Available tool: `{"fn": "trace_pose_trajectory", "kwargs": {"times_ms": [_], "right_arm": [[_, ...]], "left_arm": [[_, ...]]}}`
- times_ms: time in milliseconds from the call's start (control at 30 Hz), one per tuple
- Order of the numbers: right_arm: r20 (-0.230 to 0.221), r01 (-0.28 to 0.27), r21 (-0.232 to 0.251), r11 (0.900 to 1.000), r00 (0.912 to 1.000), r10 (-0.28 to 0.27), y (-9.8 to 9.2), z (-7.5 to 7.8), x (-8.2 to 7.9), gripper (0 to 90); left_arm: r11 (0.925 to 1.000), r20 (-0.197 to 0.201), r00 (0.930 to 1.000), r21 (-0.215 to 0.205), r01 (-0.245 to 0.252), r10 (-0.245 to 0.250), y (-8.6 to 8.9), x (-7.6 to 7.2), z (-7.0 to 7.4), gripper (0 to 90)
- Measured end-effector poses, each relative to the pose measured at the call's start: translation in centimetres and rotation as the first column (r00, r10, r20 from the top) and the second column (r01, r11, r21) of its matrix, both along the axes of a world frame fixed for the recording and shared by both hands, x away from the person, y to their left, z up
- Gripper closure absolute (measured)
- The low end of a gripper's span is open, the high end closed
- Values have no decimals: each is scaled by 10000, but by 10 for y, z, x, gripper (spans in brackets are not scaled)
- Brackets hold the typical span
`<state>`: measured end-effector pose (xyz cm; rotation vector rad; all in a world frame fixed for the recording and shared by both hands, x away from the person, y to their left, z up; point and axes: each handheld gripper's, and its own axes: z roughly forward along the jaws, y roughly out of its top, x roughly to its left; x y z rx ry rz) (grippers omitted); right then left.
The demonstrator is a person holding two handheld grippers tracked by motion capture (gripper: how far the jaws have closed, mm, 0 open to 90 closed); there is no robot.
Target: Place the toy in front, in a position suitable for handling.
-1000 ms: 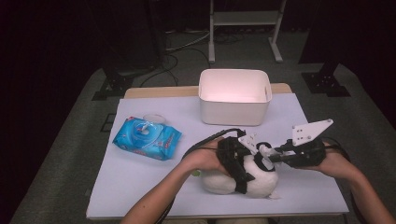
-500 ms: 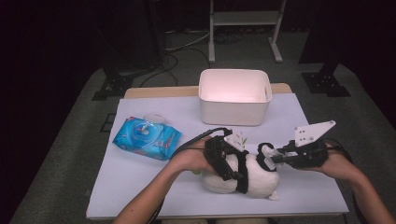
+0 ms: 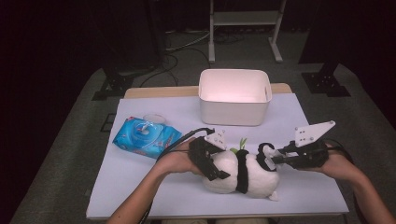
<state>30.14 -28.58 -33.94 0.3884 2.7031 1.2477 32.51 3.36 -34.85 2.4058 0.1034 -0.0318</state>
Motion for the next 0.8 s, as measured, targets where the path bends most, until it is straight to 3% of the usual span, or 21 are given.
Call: {"fn": "trace_pose_trajectory", "kwargs": {"times_ms": [100,267,467,800], "right_arm": [[2,8,-34,10000,10000,-8,0,0,0,750],[-13,14,-89,10000,10000,-14,-1,0,-1,748],[143,22,-265,9996,9999,-18,4,4,-3,748],[325,-450,-629,9970,9984,471,26,15,-1,749]], "left_arm": [[9999,-93,10000,110,-9,10,3,0,-4,111],[9996,-157,9998,-250,-102,98,8,0,-9,102],[9993,-142,9997,-320,-214,210,7,1,-10,193],[9996,-189,9995,-180,-240,237,4,2,-10,209]]}}
